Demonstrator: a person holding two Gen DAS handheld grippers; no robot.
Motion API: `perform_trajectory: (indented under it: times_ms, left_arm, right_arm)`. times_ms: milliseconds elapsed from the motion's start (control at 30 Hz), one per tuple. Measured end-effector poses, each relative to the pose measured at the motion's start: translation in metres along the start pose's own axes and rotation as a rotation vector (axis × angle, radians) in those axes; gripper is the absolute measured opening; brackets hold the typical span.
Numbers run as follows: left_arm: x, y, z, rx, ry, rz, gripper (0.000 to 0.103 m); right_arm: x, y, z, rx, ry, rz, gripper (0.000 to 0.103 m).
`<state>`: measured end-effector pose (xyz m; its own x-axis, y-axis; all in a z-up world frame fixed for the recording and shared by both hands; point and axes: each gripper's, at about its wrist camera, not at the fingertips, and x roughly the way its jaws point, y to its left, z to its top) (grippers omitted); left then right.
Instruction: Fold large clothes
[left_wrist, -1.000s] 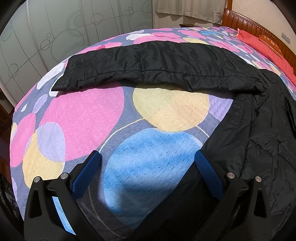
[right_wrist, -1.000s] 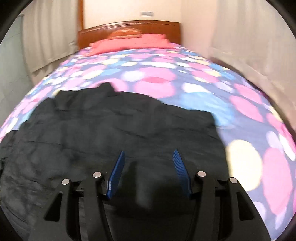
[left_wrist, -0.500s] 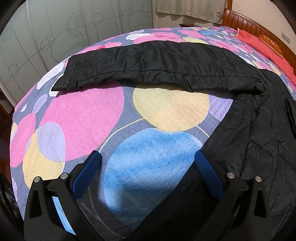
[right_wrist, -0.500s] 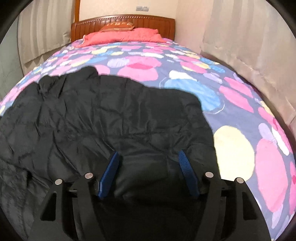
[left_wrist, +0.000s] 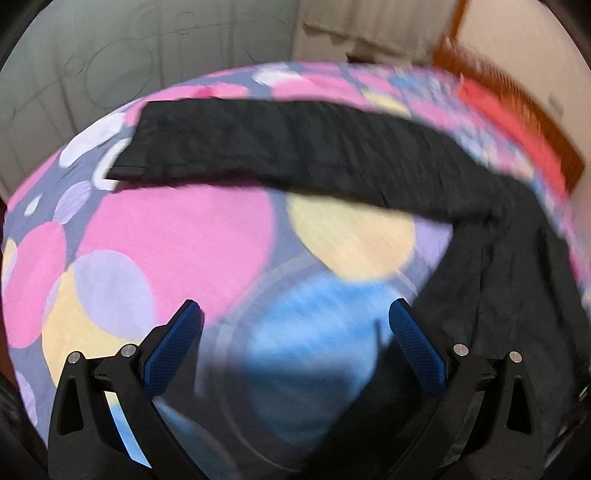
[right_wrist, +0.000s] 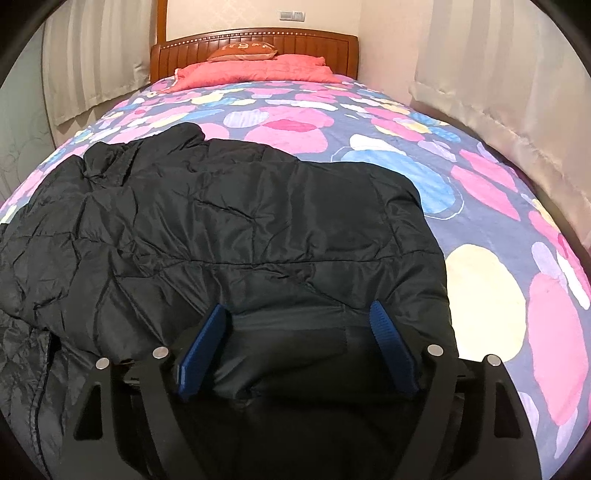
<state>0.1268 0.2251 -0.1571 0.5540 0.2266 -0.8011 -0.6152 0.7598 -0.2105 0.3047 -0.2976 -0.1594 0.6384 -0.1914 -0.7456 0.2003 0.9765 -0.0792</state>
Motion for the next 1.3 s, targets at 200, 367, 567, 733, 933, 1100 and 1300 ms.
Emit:
perform_trajectory:
  times_ms: [200, 367, 567, 733, 933, 1100, 1300]
  left_arm:
    - [0.017, 0.069, 0.036, -0.256, -0.087, -0.143, 0.101]
    - [0.041, 0.107, 0.069, -0.377, -0.142, -0.228, 0.101]
    - [0.037, 0.119, 0.074, -0.465, -0.208, -0.262, 0.088]
    - [0.042, 0.145, 0.067, -0.59, -0.208, -0.278, 0.021]
    - [0.022, 0.124, 0.077, -0.469, -0.246, -0.228, 0.009]
    - [-0.015, 0.084, 0.092, -0.298, -0.332, -0.217, 0.008]
    - [-0.053, 0.005, 0.109, -0.073, -0.412, -0.273, 0.007]
  right_arm:
    - [0.0, -0.001, -0.001, 0.0, -0.005, 0.003, 0.08]
    - [0.0, 0.0, -0.001, -0.002, -0.008, 0.002, 0.08]
    - [0.0, -0.002, 0.0, -0.001, -0.01, 0.005, 0.08]
    - [-0.001, -0.002, 0.0, 0.0, -0.014, 0.005, 0.08]
    - [0.0, -0.003, 0.0, 0.0, -0.015, 0.006, 0.08]
    - [0.0, -0.004, 0.001, 0.0, -0.016, 0.006, 0.081]
    - [0.0, -0.003, 0.001, 0.0, -0.016, 0.005, 0.081]
